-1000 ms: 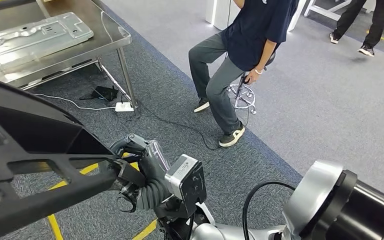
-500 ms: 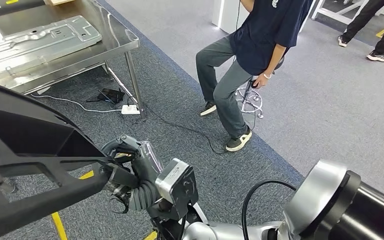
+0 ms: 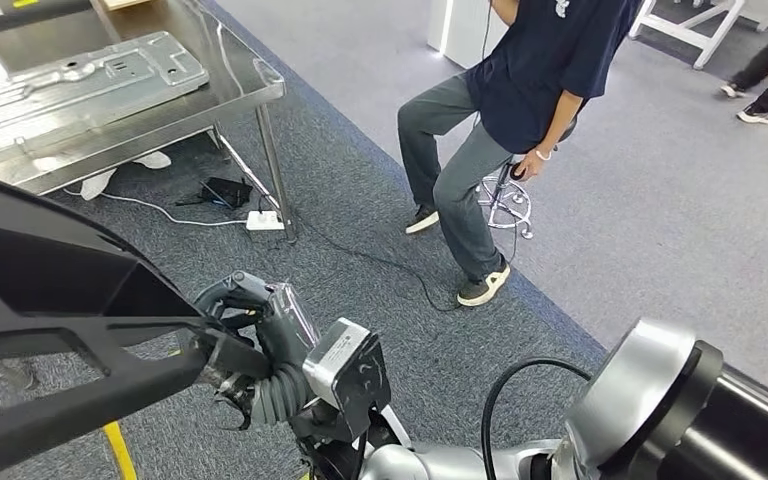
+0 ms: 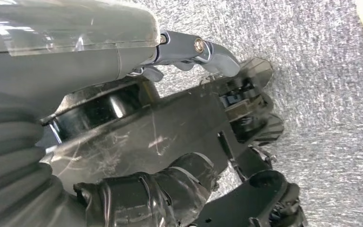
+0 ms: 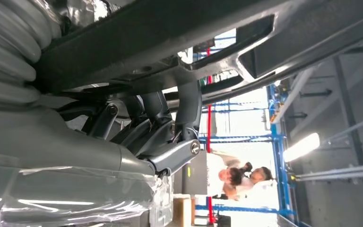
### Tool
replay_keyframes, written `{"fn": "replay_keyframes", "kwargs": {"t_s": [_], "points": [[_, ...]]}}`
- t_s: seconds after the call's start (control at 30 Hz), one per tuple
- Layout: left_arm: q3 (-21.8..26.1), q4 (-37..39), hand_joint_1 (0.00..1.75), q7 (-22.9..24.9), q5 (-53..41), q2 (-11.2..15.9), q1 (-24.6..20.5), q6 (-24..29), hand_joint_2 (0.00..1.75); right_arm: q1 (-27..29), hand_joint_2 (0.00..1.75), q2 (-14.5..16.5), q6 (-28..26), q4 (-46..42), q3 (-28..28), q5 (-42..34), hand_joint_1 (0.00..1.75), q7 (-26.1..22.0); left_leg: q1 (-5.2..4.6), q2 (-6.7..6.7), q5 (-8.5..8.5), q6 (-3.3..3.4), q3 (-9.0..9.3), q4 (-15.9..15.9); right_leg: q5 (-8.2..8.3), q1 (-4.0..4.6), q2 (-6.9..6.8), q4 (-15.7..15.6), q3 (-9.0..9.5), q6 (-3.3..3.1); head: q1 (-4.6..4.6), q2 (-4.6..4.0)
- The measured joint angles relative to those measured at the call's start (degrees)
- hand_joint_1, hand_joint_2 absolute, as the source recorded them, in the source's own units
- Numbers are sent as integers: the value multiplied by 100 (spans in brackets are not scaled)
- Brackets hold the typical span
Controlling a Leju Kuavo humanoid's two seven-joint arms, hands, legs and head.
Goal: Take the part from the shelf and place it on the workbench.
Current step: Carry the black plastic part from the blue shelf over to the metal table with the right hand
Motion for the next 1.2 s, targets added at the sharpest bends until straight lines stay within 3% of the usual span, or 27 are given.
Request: {"fn": "replay_keyframes", "kwargs": {"t_s": [0.1, 0.2, 0.23, 0.27, 0.3, 0.37, 0.43, 0.53, 0.6, 0.63, 0.7, 0.73, 0.77, 0.8, 0.83, 0.87, 0.93, 1.03, 1.1, 1.13, 1.2], "points": [[0, 0, 0, -5, 4, 11, 1, 5, 175, -13, 175, -2, -1, 1, 1, -4, 175, -1, 40, -2, 12, 109, 119, -118, -134, -6, -4, 204, -66, 74, 2, 0], [0, 0, 0, -13, 17, 14, -10, 7, 175, -22, 175, -4, -2, 12, 1, -21, 175, -1, 46, 4, -33, 194, 207, -150, -520, -7, 2, 1217, -616, 94, 2, 0], [0, 0, 0, -16, 23, 14, -4, 7, 175, -22, 175, -6, -2, 18, 1, -27, 175, -2, 45, 4, -57, 200, 228, -149, -567, -12, 0, 1491, -804, 103, 1, 0], [0, 0, 0, -20, 28, 14, 4, 7, 175, -23, 175, -7, -2, 24, 1, -34, 175, -3, 46, 1, -82, 198, 255, -147, -512, -19, -2, 1585, -906, 112, 1, 0], [0, 0, 0, -25, 34, 14, 12, 7, 175, -24, 175, -8, -2, 28, 2, -40, 175, -4, 51, -4, -111, 190, 289, -142, -348, -28, -3, 1451, -891, 119, 1, 0], [0, -1, 0, -35, 40, 13, 18, 7, 175, -34, 175, -9, -2, 36, 3, -54, 175, -5, 62, -24, -188, 145, 352, -115, 91, -49, -5, 748, -617, 128, 2, 0], [0, -1, 0, -43, 46, 14, 13, 10, 175, -49, 175, -10, -2, 42, 9, -65, 175, -8, 46, -42, -276, 67, 362, -61, 261, -44, 2, 195, -358, 108, 1, 0], [0, 0, 0, -55, 70, 16, 13, 15, 175, -63, 175, -9, -1, 46, 31, -84, 175, -11, 35, -42, -335, -23, 381, -72, 203, -26, 21, 85, -284, 19, 0, 0], [0, 0, 0, -67, 84, 16, 10, 15, 175, -73, 175, -9, 0, 46, 55, -90, 175, -11, 48, -24, -443, -79, 336, 96, 184, -40, 17, 56, -239, -49, -2, 0], [0, 0, 0, -73, 85, 16, 9, 15, 175, -78, 175, -9, 0, 46, 66, -90, 175, -10, 56, -14, -563, -108, 219, 342, 170, -47, 7, 43, -212, -83, -3, 0], [0, 0, 0, -84, 85, 16, 17, 16, 175, -82, 175, -9, 0, 47, 83, -91, 175, -10, 67, 1, -842, -150, -210, 1089, 129, -32, -9, 40, -174, -126, -4, 0], [0, 0, 0, -91, 85, 16, 21, 17, 175, -83, 175, -9, 0, 48, 87, -92, 175, -10, 71, 4, -907, -159, -427, 1407, 107, -21, -10, 40, -154, -137, -4, 0], [0, 0, 0, -97, 85, 16, 25, 19, 175, -82, 175, -9, 0, 49, 91, -93, 175, -10, 72, 5, -863, -156, -567, 1556, 81, -11, -9, 40, -126, -142, -4, 0], [0, 0, 0, -102, 86, 16, 25, 19, 175, -83, 175, -9, 0, 50, 92, -94, 175, -10, 71, 6, -709, -142, -602, 1495, 52, -2, -3, 40, -86, -143, -4, 0], [0, 0, 0, -101, 88, 16, 25, 17, 175, -84, 175, -9, 0, 51, 93, -96, 175, -10, 68, 6, -463, -116, -526, 1221, 18, 7, 4, 40, -33, -142, -4, 0], [0, 0, 0, -98, 92, 18, 28, 15, 175, -85, 175, -9, 0, 52, 94, -98, 175, -10, 61, 5, -208, -78, -387, 830, -19, 11, 10, 36, 15, -141, -3, 0], [0, 0, 0, -93, 97, 22, 36, 10, 175, -90, 175, -9, 0, 55, 95, -107, 175, -9, 20, 4, 43, -2, -118, 219, -80, 24, 23, 26, 85, -112, -4, 0], [0, 0, 0, -93, 98, 29, 45, 10, 175, -95, 175, -9, 0, 60, 96, -114, 175, -8, -31, 0, -2, 66, 1, 1, -116, 11, 30, -20, 120, -24, -1, 0], [0, 0, 0, -95, 98, 34, 51, 12, 175, -99, 175, -11, 0, 59, 95, -114, 175, -8, -3, 1, 6, 113, 99, -103, -173, 5, 23, 50, 116, 35, 3, 0], [0, 0, 0, -95, 98, 34, 49, 13, 175, -102, 175, -12, -1, 58, 95, -114, 175, -8, 15, 3, 7, 142, 162, -161, -254, 7, 22, 225, 40, 59, 4, 0], [0, 0, 0, -96, 98, 32, 45, 13, 175, -101, 175, -14, -2, 60, 96, -114, 175, -8, 28, 10, -33, 191, 250, -198, -509, 0, 21, 920, -352, 91, 4, 0]]}}
